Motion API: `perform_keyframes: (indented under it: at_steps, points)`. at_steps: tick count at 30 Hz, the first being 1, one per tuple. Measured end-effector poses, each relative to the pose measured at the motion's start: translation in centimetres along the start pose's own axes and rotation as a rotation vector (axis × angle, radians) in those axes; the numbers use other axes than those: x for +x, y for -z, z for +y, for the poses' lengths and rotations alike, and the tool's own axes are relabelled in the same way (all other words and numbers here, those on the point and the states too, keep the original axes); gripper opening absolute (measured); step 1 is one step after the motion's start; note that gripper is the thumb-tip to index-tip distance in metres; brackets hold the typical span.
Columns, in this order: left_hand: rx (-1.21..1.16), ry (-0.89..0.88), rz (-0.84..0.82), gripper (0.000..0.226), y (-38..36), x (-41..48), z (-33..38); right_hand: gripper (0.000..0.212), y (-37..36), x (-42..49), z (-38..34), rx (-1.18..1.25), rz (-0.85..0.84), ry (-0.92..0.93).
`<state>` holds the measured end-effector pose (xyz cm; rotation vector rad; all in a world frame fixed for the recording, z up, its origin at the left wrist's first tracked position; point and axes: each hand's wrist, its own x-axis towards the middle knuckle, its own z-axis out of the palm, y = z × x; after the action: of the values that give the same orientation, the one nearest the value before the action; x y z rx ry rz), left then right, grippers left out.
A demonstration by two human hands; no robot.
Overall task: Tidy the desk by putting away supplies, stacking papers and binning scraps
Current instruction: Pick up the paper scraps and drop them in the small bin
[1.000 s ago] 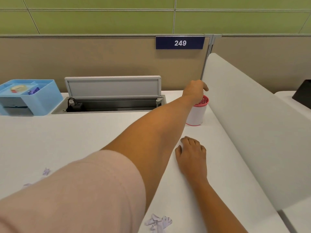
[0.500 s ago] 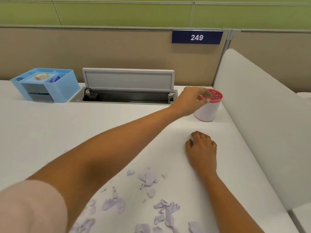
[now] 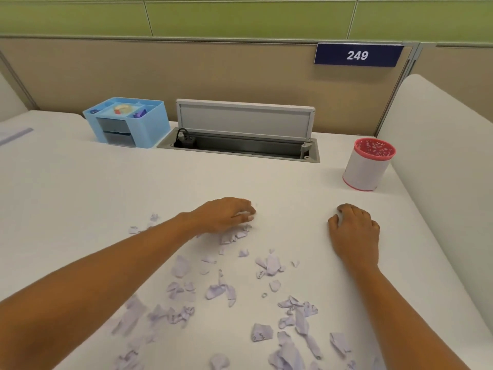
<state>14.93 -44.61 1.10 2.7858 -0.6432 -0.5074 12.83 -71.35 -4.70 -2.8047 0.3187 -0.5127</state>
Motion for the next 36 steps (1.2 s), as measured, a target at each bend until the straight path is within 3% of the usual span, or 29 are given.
perform_keyframes:
  at_steps: [7,15,21,24,30,36]
  points:
    - [-0.041,0.2,0.109,0.058,-2.6,-5.5,-1.1,0.026,0.1,-0.1,-0.1,-0.004,-0.018,-0.01]
    - [0.004,0.18,0.054,0.059,-5.0,-3.1,2.5,0.028,0.1,-0.1,-0.1,0.0,-0.023,-0.007]
    - [0.027,0.031,0.003,0.081,-3.9,-1.2,3.6,0.028,0.1,0.0,0.0,-0.001,-0.02,-0.005]
    - [0.1,0.001,-0.01,0.074,-3.3,-0.9,3.2,0.027,0.1,0.0,0.0,-0.008,-0.02,-0.004]
    - [0.095,-0.048,0.17,0.035,-3.3,-1.5,1.9,0.028,0.0,0.1,0.0,-0.016,-0.029,-0.009]
    - [0.094,-0.029,0.24,0.034,-3.1,-1.4,2.0,0.027,-0.1,0.0,-0.1,-0.008,-0.01,-0.011]
